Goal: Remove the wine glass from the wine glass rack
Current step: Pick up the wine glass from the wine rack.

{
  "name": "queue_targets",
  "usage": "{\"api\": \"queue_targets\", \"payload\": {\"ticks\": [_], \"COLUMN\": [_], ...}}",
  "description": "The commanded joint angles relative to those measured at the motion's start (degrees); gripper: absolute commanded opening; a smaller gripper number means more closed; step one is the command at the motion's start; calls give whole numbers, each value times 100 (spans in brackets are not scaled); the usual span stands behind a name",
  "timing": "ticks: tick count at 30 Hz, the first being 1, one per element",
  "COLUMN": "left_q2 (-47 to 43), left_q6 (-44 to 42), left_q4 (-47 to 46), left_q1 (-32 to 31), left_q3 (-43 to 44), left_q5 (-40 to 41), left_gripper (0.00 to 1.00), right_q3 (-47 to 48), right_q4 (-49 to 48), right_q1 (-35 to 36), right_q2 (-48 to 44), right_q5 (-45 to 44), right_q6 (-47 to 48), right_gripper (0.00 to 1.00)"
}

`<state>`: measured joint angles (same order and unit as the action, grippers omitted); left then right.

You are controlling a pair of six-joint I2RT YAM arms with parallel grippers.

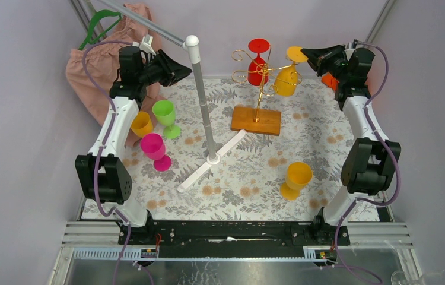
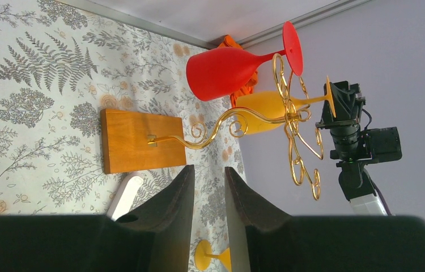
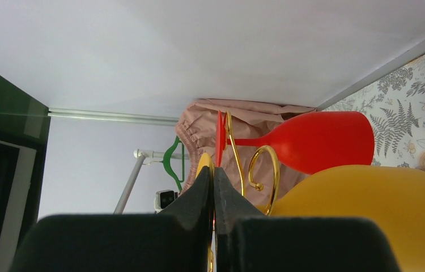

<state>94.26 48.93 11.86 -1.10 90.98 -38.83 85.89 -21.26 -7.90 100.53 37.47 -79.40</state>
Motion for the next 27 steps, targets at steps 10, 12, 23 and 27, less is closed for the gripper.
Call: {"api": "queue_targets", "payload": {"ticks": [10, 12, 23, 27], "left_q2": [30, 52, 37, 40], "left_q6": [64, 81, 47, 38], "left_q4": [-138, -147, -122, -114], "left_q1": [-13, -13, -14, -13], "left_q3": [-10, -7, -20, -41], "left_q5": [-80, -96, -91, -90], "left_gripper": [32, 32, 32, 32], "right_q3": [381, 454, 1354, 1464], "right_q4": [269, 297, 840, 843], "right_q1": [139, 213, 468, 515], "right_q2": [-80, -11, 501, 682], "right_q5": [288, 284, 219, 157], "right_q6": [367, 388, 662, 610], "right_gripper": [0, 0, 0, 0]}}
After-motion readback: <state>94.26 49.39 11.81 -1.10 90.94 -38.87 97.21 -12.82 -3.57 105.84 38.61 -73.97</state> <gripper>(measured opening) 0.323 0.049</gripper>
